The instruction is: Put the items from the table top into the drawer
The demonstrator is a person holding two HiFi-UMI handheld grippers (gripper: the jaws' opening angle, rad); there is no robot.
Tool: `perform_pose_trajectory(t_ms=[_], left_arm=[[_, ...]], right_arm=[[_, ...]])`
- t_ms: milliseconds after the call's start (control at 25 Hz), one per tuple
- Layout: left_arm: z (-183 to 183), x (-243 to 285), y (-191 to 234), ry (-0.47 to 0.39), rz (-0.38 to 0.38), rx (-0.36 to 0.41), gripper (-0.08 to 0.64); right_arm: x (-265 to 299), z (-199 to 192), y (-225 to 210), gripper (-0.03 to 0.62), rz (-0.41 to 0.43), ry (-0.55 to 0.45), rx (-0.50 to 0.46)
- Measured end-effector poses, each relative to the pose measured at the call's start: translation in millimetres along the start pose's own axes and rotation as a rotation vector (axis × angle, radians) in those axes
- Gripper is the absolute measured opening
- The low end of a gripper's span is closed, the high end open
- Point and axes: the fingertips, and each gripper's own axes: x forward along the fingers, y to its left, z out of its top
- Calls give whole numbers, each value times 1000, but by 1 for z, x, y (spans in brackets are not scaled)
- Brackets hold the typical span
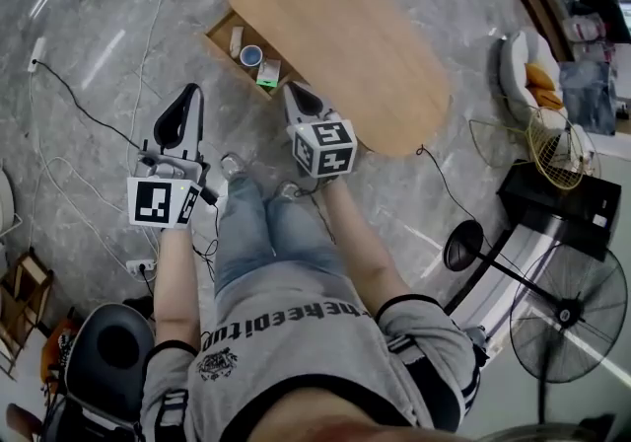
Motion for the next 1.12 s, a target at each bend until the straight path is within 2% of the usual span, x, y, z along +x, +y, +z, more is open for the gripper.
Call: perform_pose_trajectory(t_ms=[560,1120], left_arm=[[47,-25,-24,-18,44,1,11],[88,-50,-43,-114,74,35,11]], right_arm=[[-78,74,25,3,-3,-139,-191],[-152,134,44,3,5,-325,-276]])
